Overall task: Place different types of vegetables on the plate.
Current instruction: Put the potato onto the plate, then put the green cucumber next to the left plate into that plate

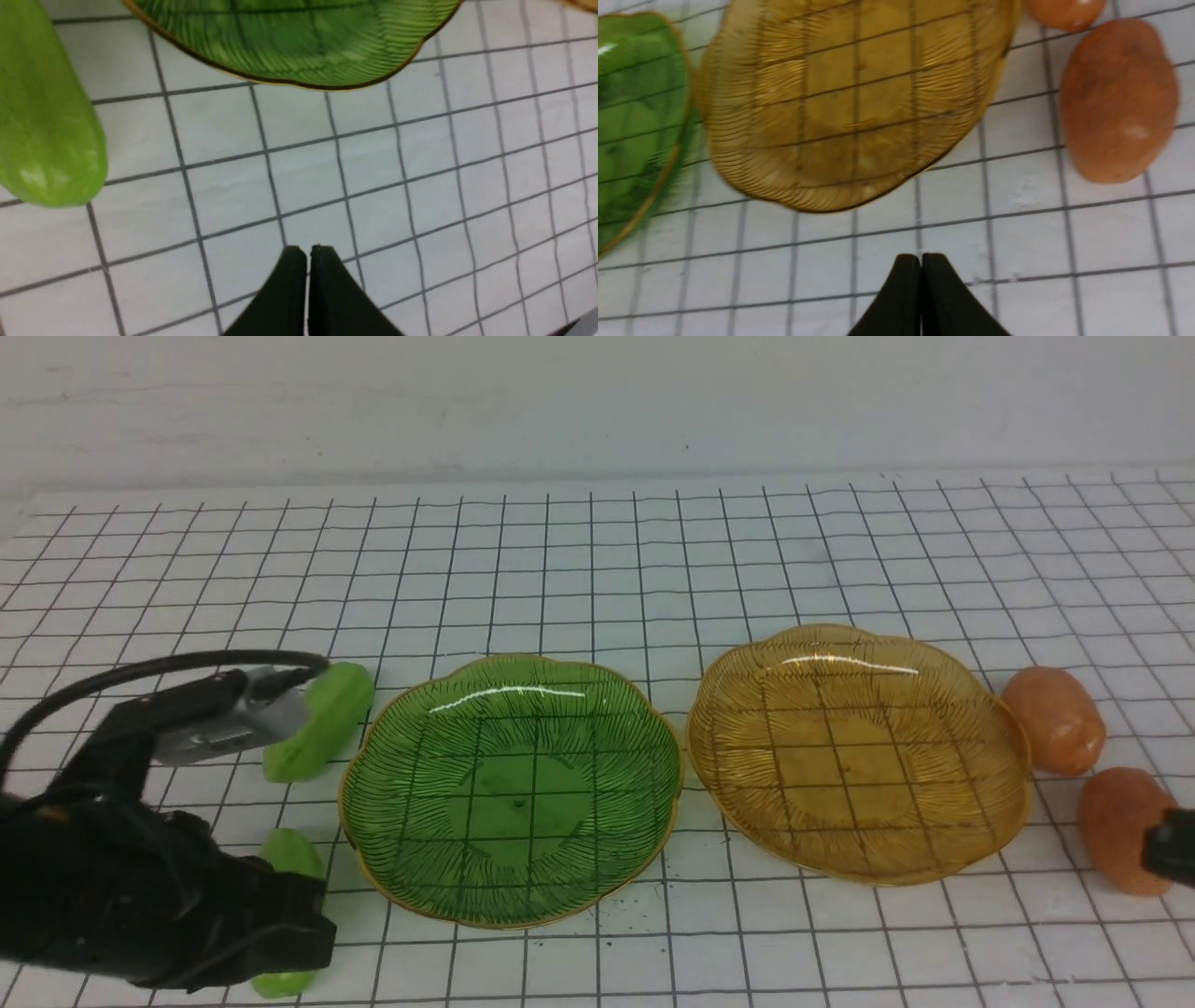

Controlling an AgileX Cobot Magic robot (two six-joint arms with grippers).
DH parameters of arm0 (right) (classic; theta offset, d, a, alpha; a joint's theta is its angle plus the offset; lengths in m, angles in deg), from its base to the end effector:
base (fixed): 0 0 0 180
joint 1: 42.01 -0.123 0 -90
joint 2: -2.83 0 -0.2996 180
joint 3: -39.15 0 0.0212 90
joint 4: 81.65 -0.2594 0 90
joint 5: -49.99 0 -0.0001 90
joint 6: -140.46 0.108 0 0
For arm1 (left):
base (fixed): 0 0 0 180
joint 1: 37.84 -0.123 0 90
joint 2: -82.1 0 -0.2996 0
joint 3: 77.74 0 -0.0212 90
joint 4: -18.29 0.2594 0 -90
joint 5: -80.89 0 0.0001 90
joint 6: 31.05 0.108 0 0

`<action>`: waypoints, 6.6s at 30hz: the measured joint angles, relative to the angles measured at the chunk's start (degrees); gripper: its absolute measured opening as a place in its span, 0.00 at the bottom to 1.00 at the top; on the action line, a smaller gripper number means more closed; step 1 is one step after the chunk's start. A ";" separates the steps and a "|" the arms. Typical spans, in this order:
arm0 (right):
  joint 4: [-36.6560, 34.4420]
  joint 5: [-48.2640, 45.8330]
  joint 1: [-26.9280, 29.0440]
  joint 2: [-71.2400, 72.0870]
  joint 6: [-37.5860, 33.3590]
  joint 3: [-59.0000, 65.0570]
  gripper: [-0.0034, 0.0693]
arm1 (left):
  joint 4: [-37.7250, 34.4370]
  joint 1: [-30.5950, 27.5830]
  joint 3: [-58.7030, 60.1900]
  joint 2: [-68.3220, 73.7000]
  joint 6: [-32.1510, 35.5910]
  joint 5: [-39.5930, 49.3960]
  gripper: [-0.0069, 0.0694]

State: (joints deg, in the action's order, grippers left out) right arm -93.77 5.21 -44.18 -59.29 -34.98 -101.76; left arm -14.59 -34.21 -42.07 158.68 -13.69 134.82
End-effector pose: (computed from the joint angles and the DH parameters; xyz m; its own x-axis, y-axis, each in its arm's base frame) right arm 0.1784 0.0228 0.2703 -0.8280 0.1951 -0.5257 0.0698 0.9661 0.2485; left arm 0.2062 -0.0606 0.2439 -0.9556 0.0060 -0.2946 0.1395 0.8899 -0.4343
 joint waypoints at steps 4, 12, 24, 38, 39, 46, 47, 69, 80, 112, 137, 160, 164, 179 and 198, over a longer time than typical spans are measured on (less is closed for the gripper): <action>7.81 1.36 0.00 -5.96 3.58 -1.70 0.09 | -0.61 0.00 -2.31 4.28 0.00 -0.04 0.08; 23.32 7.75 0.00 -17.02 15.88 -2.15 0.46 | -0.83 0.00 -2.79 4.88 0.07 -0.04 0.08; 47.99 16.04 0.00 -33.15 37.89 -2.64 0.85 | -0.83 0.00 -2.79 4.88 0.21 -0.04 0.08; 52.91 16.25 0.00 -37.70 44.13 -2.71 0.73 | -0.83 0.00 -2.79 4.88 0.21 -0.04 0.08; 52.39 15.25 0.00 -36.85 44.13 -3.01 0.73 | -0.83 0.00 -2.79 4.88 0.21 -0.04 0.08; 42.30 4.27 0.00 -27.72 37.86 -11.38 0.73 | -0.83 0.00 -2.79 4.88 0.21 1.02 0.08; 38.72 3.26 0.00 -26.16 35.23 -13.21 0.73 | -0.83 0.00 -2.79 4.88 0.21 1.34 0.08; 8.63 14.75 -9.02 -40.51 5.88 -15.50 0.82 | -0.83 0.00 -2.79 4.88 0.21 1.49 0.08; 14.44 7.69 -8.97 -40.51 6.45 -23.46 1.00 | -0.83 0.00 -2.79 4.88 0.21 1.49 0.08; 23.78 15.66 3.09 -52.88 14.58 -28.42 0.82 | -0.73 0.00 -2.79 4.88 0.21 1.49 0.08; 5.82 1.94 -1.38 -39.39 5.63 -35.10 0.68 | -0.67 0.00 -2.79 4.88 0.21 0.71 0.08; 5.07 -1.72 -14.72 -46.61 -3.56 -35.10 0.92 | -0.67 0.00 -2.23 4.88 0.03 -0.77 0.08; 6.07 -5.49 -14.72 -45.82 -3.56 -35.37 0.93 | 0.55 0.00 -2.23 4.88 -0.15 -1.24 0.11; 8.43 -25.43 -14.72 -37.16 -4.56 -40.14 0.14 | 18.18 0.00 -2.23 5.34 -13.35 -8.12 0.44; 3.73 -26.73 -14.72 -20.40 -7.19 -30.45 0.03 | 18.49 0.00 -2.34 19.10 -18.28 -12.17 0.54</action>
State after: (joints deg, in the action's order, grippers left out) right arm -90.04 -21.51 -58.90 -79.69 -42.17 -132.20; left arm 3.90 -34.21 -44.41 177.79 -31.96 122.65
